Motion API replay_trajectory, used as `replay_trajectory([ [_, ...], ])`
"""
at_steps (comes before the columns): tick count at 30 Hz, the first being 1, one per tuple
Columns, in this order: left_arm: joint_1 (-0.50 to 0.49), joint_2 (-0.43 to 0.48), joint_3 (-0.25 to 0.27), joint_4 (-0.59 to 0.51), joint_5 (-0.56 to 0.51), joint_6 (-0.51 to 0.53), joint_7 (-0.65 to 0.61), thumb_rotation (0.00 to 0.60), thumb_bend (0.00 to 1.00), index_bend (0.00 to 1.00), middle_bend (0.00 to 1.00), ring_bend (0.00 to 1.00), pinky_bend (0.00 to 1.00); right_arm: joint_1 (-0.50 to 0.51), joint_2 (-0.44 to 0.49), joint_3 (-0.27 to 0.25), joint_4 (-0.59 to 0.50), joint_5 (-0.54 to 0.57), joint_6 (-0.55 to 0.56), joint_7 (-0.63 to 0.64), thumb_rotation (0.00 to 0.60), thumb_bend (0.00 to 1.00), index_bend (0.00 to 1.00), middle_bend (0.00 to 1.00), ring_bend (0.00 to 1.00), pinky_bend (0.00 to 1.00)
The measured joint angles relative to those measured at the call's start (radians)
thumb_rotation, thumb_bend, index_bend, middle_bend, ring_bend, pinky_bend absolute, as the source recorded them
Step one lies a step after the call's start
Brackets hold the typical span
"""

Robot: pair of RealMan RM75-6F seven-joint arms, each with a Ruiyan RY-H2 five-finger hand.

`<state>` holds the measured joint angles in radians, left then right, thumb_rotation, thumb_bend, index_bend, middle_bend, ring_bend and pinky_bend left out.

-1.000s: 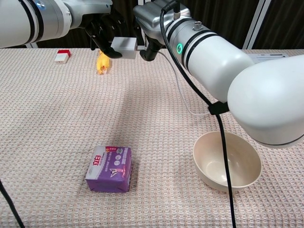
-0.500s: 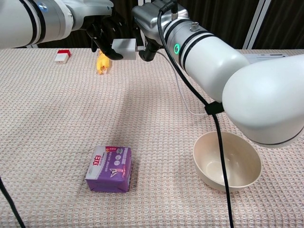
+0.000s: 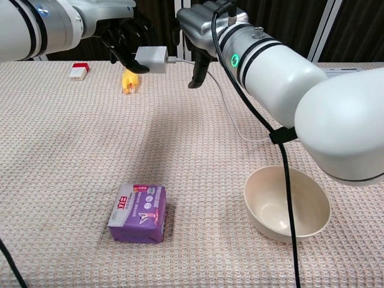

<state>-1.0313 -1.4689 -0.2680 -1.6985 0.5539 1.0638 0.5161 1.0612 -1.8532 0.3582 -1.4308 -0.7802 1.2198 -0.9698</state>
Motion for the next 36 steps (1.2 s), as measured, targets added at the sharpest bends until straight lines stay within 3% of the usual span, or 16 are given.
replay_trajectory([
  [8, 0.06, 0.013, 0.054, 0.097, 0.15, -0.1, -0.133, 0.6, 0.31, 0.6, 0.46, 0.42, 0.51, -0.045, 0.095, -0.023, -0.077, 0.041, -0.001, -0.019, 0.6, 0.0, 0.1, 0.24, 0.61, 0.69],
  [15, 0.113, -0.046, 0.116, 0.329, 0.354, -0.198, -0.303, 0.6, 0.31, 0.59, 0.46, 0.41, 0.48, -0.109, 0.222, -0.104, -0.151, 0.072, -0.006, -0.048, 0.6, 0.0, 0.07, 0.23, 0.61, 0.69],
  [24, 0.155, -0.158, 0.147, 0.561, 0.456, -0.281, -0.446, 0.6, 0.28, 0.57, 0.44, 0.4, 0.47, -0.169, 0.269, -0.177, -0.158, 0.039, -0.006, -0.001, 0.6, 0.0, 0.06, 0.23, 0.61, 0.69],
  [26, 0.16, -0.178, 0.151, 0.596, 0.472, -0.294, -0.458, 0.6, 0.26, 0.53, 0.4, 0.37, 0.46, -0.179, 0.276, -0.181, -0.156, 0.031, -0.008, 0.02, 0.6, 0.0, 0.06, 0.23, 0.61, 0.69],
  [30, 0.166, -0.188, 0.153, 0.615, 0.483, -0.328, -0.46, 0.6, 0.16, 0.18, 0.17, 0.21, 0.36, -0.199, 0.304, -0.18, -0.171, 0.004, -0.002, 0.061, 0.6, 0.0, 0.06, 0.23, 0.61, 0.69],
  [32, 0.171, -0.174, 0.148, 0.592, 0.479, -0.322, -0.456, 0.59, 0.15, 0.11, 0.12, 0.18, 0.32, -0.21, 0.325, -0.178, -0.188, -0.01, 0.007, 0.082, 0.6, 0.0, 0.06, 0.24, 0.61, 0.69],
  [36, 0.2, -0.1, 0.132, 0.482, 0.468, -0.273, -0.447, 0.506, 0.11, 0.11, 0.13, 0.17, 0.29, -0.255, 0.393, -0.18, -0.236, -0.052, 0.038, 0.145, 0.6, 0.02, 0.07, 0.25, 0.58, 0.69],
])
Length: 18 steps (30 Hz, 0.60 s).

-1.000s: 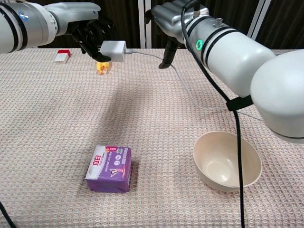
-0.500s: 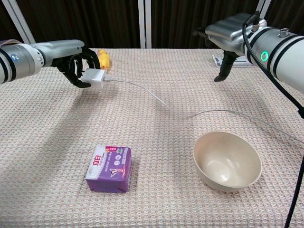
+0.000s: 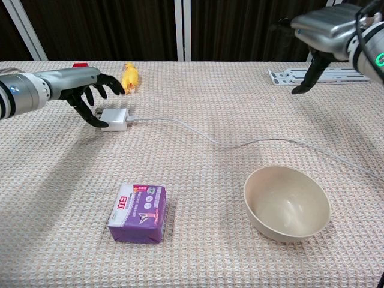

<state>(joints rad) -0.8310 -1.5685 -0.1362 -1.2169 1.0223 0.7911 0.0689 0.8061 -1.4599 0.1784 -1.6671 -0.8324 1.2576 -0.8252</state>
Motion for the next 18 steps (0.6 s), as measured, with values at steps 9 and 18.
replay_trajectory([
  [9, 0.176, 0.32, 0.016, -0.297, 0.029, 0.266, 0.056, 0.482, 0.09, 0.16, 0.17, 0.17, 0.22, -0.159, 0.205, -0.035, -0.079, -0.109, 0.047, 0.266, 0.6, 0.15, 0.07, 0.22, 0.09, 0.2],
  [18, 0.458, 0.497, 0.129, -0.397, 0.157, 0.565, 0.05, 0.562, 0.09, 0.17, 0.19, 0.17, 0.2, -0.362, 0.362, -0.119, -0.054, -0.314, 0.078, 0.679, 0.6, 0.17, 0.07, 0.15, 0.0, 0.05],
])
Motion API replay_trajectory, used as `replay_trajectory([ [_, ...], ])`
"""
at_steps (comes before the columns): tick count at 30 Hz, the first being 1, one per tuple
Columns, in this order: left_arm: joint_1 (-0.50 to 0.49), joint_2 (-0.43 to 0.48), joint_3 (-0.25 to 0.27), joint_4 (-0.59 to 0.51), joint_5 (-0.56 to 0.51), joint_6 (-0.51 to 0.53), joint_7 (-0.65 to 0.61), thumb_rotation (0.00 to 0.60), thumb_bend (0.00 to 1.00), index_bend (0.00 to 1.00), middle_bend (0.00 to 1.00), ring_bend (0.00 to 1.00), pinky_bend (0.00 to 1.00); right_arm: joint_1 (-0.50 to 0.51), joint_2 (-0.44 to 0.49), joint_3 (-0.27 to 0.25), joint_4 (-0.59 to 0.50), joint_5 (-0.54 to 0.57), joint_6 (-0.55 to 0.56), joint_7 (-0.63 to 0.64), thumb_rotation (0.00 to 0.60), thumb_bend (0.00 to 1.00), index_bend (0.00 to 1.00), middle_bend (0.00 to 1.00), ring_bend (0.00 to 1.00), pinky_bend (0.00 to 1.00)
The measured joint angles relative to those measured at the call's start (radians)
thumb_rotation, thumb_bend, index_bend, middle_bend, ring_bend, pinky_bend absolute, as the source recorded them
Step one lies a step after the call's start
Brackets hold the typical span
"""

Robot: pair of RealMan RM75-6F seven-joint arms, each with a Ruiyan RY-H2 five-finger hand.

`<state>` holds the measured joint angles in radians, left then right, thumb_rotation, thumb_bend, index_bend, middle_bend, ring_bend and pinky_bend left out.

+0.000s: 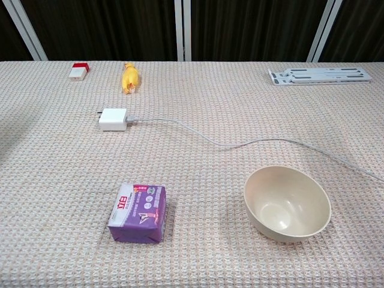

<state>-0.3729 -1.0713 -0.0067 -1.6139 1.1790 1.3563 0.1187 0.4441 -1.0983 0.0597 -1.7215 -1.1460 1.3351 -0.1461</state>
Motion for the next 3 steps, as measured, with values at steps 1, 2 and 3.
replay_trajectory([
  [1, 0.026, 0.009, 0.012, -0.008, 0.016, 0.023, -0.01, 0.57, 0.09, 0.17, 0.19, 0.17, 0.19, -0.027, 0.009, -0.01, 0.007, -0.022, 0.011, 0.034, 0.6, 0.17, 0.07, 0.14, 0.0, 0.05],
  [2, 0.05, 0.016, 0.024, -0.016, 0.031, 0.046, -0.02, 0.575, 0.09, 0.17, 0.19, 0.17, 0.19, -0.054, 0.017, -0.02, 0.013, -0.043, 0.025, 0.06, 0.6, 0.17, 0.07, 0.14, 0.0, 0.04],
  [3, 0.082, 0.024, 0.037, -0.027, 0.049, 0.074, -0.033, 0.578, 0.09, 0.17, 0.19, 0.18, 0.18, -0.087, 0.026, -0.031, 0.018, -0.068, 0.047, 0.088, 0.6, 0.17, 0.07, 0.14, 0.0, 0.04],
])
